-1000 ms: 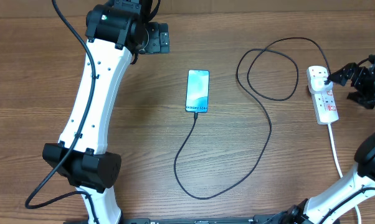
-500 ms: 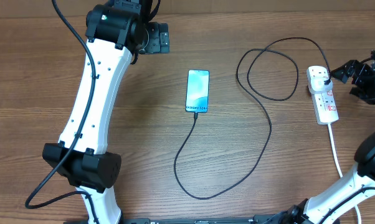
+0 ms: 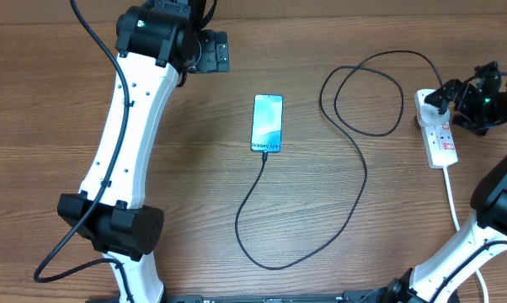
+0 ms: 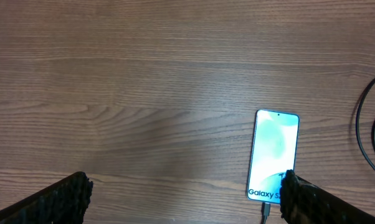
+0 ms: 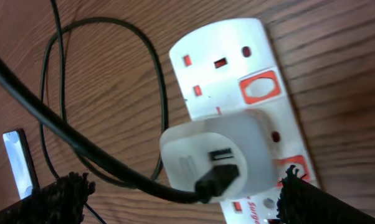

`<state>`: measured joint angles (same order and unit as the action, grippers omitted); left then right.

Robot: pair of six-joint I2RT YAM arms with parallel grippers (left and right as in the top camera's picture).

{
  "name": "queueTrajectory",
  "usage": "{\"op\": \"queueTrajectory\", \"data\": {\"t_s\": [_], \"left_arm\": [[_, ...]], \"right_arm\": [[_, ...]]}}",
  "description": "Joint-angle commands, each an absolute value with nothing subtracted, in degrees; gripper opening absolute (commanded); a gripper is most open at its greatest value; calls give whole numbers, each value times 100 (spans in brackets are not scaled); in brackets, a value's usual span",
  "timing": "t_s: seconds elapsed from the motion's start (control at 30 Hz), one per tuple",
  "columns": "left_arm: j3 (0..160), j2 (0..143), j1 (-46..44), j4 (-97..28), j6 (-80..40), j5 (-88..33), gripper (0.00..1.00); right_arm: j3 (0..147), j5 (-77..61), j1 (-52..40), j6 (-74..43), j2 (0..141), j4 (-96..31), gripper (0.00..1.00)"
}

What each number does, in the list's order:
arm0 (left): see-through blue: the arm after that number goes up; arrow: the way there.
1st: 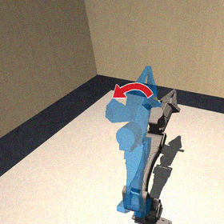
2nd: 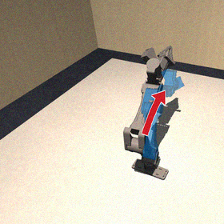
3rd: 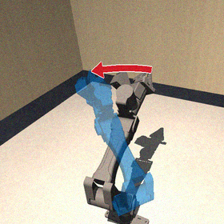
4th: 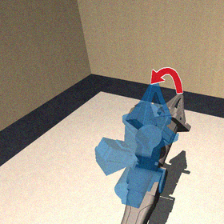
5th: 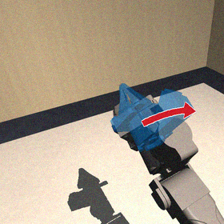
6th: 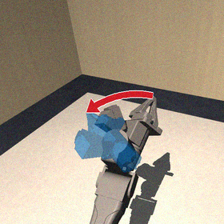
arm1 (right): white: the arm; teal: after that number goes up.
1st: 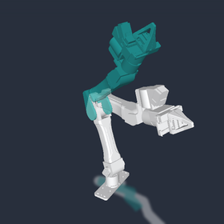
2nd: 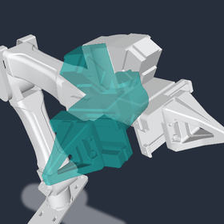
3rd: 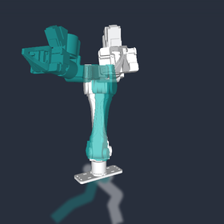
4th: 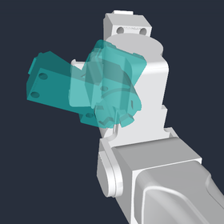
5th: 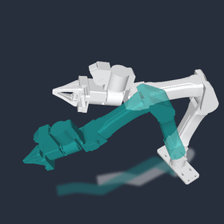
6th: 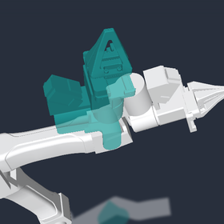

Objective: Plug charger to phone and switch on socket
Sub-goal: 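Press the orange switch beside the plugged charger with the right gripper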

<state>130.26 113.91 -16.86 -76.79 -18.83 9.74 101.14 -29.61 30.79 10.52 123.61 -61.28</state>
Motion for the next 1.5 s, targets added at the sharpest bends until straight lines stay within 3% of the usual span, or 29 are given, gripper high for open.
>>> {"op": "queueTrajectory", "data": {"t_s": [0.0, 1.47], "left_arm": [[13032, 11421, -1691, -7688, -1754, 1092, 100], [13032, 11424, -1691, -7688, -1754, 1092, 100]], "right_arm": [[10154, -2958, 3009, 1061, 12433, -6114, 100], [9769, -2580, 2906, 797, 12578, -5723, 100]]}}
